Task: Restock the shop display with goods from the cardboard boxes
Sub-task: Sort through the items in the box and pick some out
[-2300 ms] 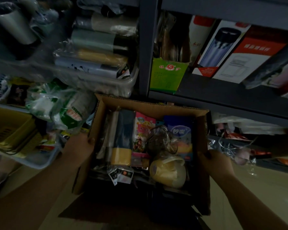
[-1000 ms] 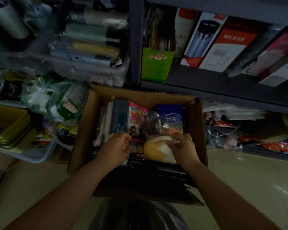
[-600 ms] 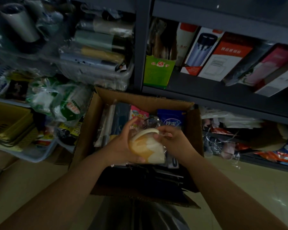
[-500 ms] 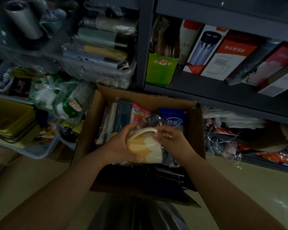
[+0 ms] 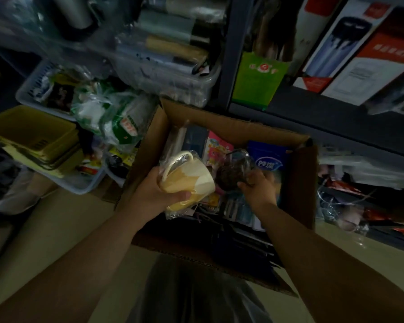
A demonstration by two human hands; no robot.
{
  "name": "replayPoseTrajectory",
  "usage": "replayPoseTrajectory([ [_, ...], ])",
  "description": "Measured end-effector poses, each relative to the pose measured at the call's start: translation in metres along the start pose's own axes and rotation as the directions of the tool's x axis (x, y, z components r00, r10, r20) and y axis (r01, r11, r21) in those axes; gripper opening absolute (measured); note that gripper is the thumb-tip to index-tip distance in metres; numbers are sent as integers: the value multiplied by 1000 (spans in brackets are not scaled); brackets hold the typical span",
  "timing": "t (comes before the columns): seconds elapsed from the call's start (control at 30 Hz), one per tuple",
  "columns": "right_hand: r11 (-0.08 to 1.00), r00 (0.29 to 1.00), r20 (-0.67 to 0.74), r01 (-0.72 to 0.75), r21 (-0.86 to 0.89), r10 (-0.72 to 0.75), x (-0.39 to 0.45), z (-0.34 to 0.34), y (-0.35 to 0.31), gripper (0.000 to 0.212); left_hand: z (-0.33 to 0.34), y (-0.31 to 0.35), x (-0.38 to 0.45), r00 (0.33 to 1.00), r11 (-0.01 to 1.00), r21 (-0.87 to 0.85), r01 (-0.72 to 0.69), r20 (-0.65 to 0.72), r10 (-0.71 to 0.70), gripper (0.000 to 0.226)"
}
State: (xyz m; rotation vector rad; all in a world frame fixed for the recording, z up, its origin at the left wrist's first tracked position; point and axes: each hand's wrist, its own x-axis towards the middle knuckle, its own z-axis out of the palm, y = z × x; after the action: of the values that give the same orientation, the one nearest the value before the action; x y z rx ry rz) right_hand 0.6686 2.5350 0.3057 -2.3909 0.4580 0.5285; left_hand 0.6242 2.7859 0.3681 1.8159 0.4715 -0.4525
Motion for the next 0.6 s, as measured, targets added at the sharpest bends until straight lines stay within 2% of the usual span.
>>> replayPoseTrajectory([
  [0.1,997,997,-12,78,-4,-78,1,9,3,7,-2,-2,3,998,998,-45,45,-45,-48,72],
  [0.2,988,990,40,133,72,-136,2,4,1,26,-4,4,4,997,992,-122,43,-58,-51,73],
  [0.3,976,977,-1,213,42,-213,-1,-15,-4,20,-8,19,2,997,985,-170,11,-80,-24,67],
  [0.4,945,945,-51,324,36,-322,-12,-36,-13,24,-15,34,-1,993,973,-229,-21,-115,-6,68],
  [0.6,869,903,-65,427,248,-425,-37,-84,-71,19,-48,60,-4,972,914,-388,-121,-234,29,57],
])
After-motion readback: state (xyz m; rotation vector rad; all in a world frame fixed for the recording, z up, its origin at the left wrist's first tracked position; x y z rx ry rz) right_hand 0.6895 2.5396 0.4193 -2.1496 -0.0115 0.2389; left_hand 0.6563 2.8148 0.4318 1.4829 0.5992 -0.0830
